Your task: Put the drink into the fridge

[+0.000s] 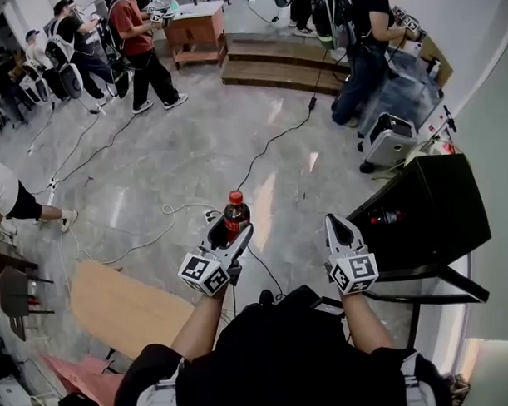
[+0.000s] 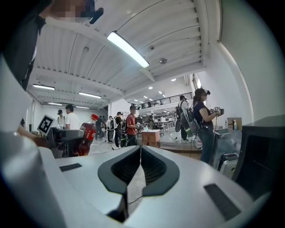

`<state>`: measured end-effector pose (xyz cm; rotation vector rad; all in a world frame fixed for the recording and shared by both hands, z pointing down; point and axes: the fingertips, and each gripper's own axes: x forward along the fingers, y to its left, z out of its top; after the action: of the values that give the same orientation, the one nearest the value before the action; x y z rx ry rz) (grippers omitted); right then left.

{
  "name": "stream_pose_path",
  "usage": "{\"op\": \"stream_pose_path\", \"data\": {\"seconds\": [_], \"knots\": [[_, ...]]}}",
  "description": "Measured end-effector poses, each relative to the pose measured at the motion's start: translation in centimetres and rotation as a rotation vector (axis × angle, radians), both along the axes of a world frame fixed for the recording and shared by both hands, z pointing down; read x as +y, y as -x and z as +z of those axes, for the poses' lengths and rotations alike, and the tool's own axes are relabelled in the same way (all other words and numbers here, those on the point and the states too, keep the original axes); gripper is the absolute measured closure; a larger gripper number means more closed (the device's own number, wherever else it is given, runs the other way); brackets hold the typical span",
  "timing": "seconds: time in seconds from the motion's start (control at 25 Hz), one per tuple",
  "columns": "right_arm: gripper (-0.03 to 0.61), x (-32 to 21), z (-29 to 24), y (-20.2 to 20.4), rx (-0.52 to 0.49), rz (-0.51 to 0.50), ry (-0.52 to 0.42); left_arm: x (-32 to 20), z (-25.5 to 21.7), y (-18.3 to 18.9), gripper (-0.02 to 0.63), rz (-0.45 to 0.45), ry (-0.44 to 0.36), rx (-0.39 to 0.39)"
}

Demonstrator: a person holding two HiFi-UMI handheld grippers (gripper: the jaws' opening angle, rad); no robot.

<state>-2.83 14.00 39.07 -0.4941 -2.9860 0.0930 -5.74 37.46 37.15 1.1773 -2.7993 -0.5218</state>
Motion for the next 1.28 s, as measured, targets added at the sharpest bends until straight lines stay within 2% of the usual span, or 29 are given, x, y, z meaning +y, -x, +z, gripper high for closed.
{"op": "stream_pose_path", "data": {"seconds": [0.4, 0.92, 1.04, 1.28], "knots": [[0.557, -1.9, 1.7, 8.6, 0.016, -0.017, 0.028, -1.8, 0.9, 8.3, 0.303, -0.012, 0.001, 0.021], [0.557, -6.7, 0.3, 20.5, -0.041, -0.062, 0.037, -6.3, -0.7, 18.9, 0.302, -0.076, 0.002, 0.005], [0.557, -7.3, 0.5, 22.8, -0.054, -0.05, 0.01, -7.1, -0.6, 21.2, 0.304, -0.073, 0.008, 0.007], [0.557, -7.1, 1.2, 26.5, -0.037, 0.005, 0.028, -7.5, 0.1, 25.4, 0.304, -0.02, 0.026, 0.019]]}}
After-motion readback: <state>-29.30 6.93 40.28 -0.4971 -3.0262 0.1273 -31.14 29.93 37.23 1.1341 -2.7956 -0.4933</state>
